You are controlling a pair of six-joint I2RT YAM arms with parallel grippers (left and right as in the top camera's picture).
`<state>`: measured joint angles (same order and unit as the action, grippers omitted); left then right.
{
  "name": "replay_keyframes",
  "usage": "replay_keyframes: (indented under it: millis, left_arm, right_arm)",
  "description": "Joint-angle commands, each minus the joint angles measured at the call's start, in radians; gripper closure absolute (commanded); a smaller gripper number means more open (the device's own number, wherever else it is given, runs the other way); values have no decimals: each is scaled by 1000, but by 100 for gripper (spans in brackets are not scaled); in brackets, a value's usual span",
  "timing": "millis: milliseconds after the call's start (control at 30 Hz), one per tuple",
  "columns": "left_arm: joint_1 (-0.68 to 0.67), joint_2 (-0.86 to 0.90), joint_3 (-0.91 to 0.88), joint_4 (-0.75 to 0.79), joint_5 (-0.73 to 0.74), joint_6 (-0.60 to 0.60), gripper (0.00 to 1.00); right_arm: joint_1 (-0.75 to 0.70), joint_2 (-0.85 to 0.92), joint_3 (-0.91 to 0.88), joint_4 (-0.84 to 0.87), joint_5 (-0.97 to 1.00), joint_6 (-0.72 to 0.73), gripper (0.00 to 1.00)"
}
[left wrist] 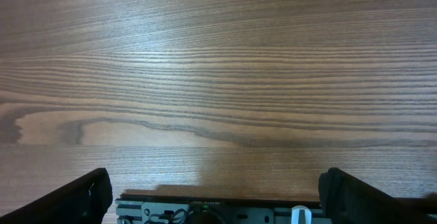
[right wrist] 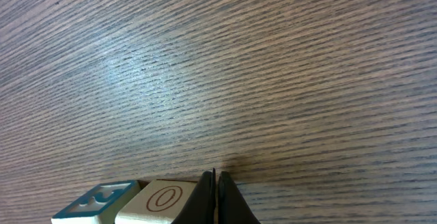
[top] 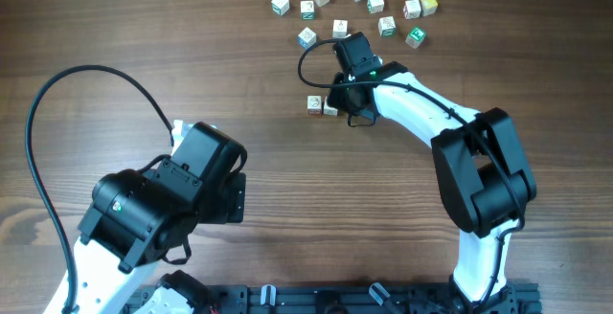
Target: Form a horizontal line
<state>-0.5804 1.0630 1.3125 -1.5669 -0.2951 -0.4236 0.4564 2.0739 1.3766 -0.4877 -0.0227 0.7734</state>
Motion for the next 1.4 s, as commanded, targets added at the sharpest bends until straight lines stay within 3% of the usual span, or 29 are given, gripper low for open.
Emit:
replay_keyframes:
  millis: [0,433,1167,1367]
  left_arm:
    - [4,0,-5,3,-16,1,0]
    - [4,0,-5,3,-16,1,0]
    - [4,0,-5,3,-16,1,0]
    - [4,0,-5,3,-16,1,0]
  right_arm:
    - [1,4,-9,5,-8,-14,95]
    - [1,4,-9,-47,-3,12,95]
    - [0,4,-9,41,-2,5,95]
    - [2,4,-9,-29,-5,35,95]
